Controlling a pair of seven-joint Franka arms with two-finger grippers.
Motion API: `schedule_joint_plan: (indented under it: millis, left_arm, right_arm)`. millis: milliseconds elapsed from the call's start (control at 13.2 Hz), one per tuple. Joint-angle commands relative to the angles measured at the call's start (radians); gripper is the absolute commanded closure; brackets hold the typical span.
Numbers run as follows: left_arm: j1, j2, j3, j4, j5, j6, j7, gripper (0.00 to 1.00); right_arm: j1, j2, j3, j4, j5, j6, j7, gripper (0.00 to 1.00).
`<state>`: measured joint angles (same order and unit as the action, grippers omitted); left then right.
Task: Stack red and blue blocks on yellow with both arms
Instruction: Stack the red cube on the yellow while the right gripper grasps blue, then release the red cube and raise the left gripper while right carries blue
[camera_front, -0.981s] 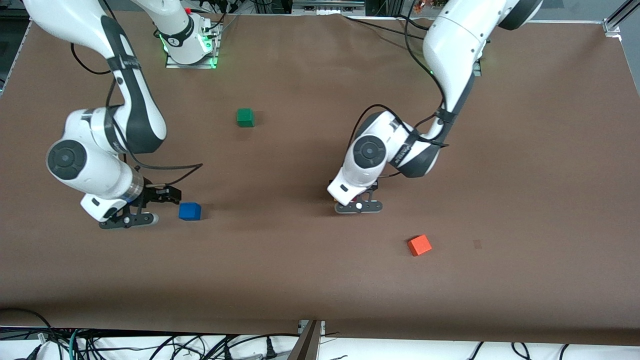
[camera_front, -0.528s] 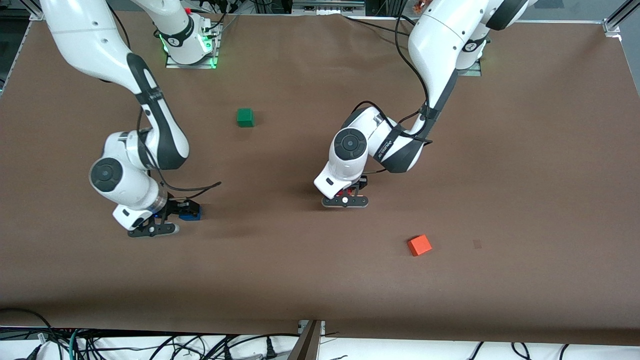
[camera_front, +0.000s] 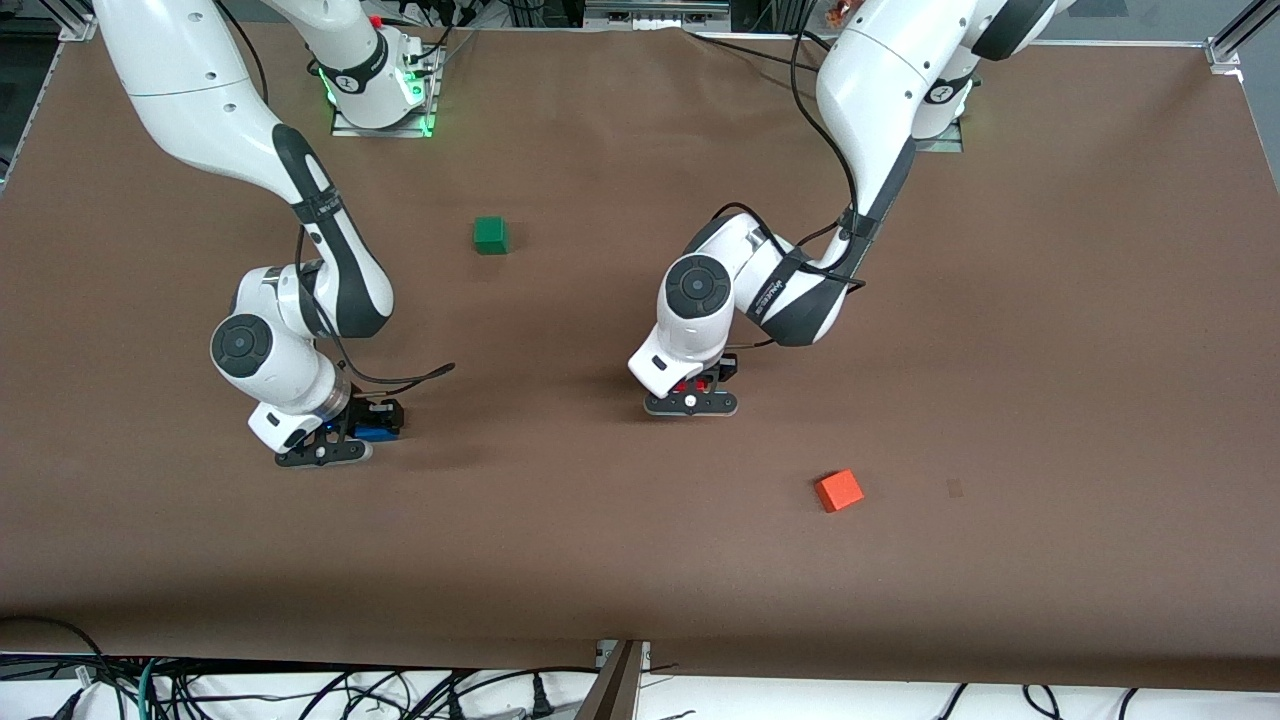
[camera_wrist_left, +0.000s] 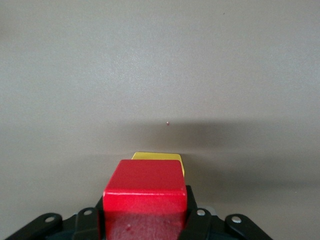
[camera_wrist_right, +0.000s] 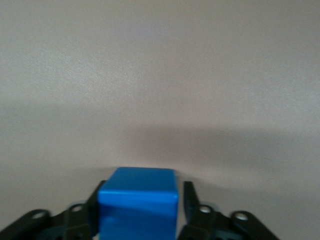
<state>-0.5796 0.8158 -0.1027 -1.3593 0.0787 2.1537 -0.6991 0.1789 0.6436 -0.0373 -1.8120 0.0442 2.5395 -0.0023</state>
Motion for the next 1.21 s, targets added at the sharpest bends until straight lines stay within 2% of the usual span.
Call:
schedule_joint_plan:
  millis: [0, 302, 377, 528, 679, 981, 1132]
  left_arm:
    - [-0.022, 0.009, 0.009, 0.013, 0.026, -0.032, -0.014, 1.00]
    - [-0.023, 0.011, 0.008, 0.012, 0.026, -0.043, -0.011, 1.00]
    - [-0.022, 0.014, 0.009, 0.016, 0.026, -0.041, -0.007, 0.93]
    - [-0.006, 0.013, 0.011, 0.026, 0.027, -0.041, 0.000, 0.00]
    - [0.013, 0.000, 0.011, 0.040, 0.013, -0.048, 0.000, 0.00]
    - [0.090, -0.014, -0.003, 0.195, -0.009, -0.265, 0.035, 0.00]
    - [0.168, -0.036, -0.006, 0.242, -0.014, -0.304, 0.036, 0.00]
  right_arm:
    - [-0.001, -0.028, 0.008, 0.017, 0.017, -0.054, 0.005, 0.54]
    - [0.002, -0.030, 0.029, 0.212, 0.029, -0.325, 0.011, 0.53]
    - [0.008, -0.030, 0.036, 0.255, 0.043, -0.376, 0.022, 0.52]
    - [0.036, -0.030, 0.036, 0.321, 0.045, -0.451, 0.115, 0.51]
    - [0.088, -0.030, 0.036, 0.370, 0.043, -0.508, 0.180, 0.49]
    - [0.151, -0.030, 0.036, 0.408, 0.045, -0.547, 0.321, 0.49]
    - [0.200, -0.029, 0.039, 0.439, 0.048, -0.548, 0.421, 0.49]
